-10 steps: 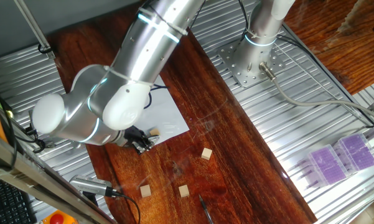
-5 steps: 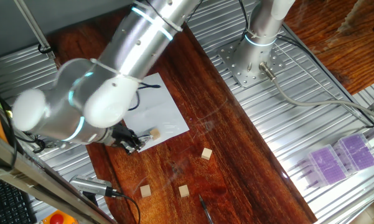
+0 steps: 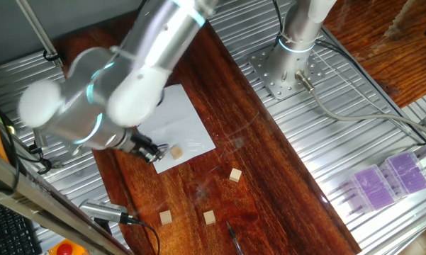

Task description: Use the correction tape on paper

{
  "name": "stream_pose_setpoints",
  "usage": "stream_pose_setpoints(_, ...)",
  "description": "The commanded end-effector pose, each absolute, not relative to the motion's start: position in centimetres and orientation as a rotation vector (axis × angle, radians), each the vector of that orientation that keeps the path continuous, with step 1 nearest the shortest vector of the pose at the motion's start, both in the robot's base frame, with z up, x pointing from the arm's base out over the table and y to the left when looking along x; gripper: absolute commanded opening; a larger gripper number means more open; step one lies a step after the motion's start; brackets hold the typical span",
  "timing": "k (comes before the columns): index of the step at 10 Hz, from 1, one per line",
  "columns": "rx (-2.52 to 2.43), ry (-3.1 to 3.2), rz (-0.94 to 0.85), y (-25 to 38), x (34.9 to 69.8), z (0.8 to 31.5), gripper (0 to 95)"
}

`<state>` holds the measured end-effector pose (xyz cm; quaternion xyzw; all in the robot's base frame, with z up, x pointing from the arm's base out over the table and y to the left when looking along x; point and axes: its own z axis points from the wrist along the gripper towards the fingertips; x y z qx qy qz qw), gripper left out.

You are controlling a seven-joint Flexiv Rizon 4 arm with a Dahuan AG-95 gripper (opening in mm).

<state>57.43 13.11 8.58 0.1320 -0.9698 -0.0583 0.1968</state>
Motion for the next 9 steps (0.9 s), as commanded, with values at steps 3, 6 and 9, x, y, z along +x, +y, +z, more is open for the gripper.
stream_pose_setpoints(3,0.52,-2.739,-0.152,10.5,56.7,8.1,0.0)
stream_pose_setpoints(6,0.52,-2.784,-0.135,10.5,56.7,8.1,0.0)
stream_pose_setpoints(9,0.486,-2.838,-0.125,10.5,56.7,8.1,0.0)
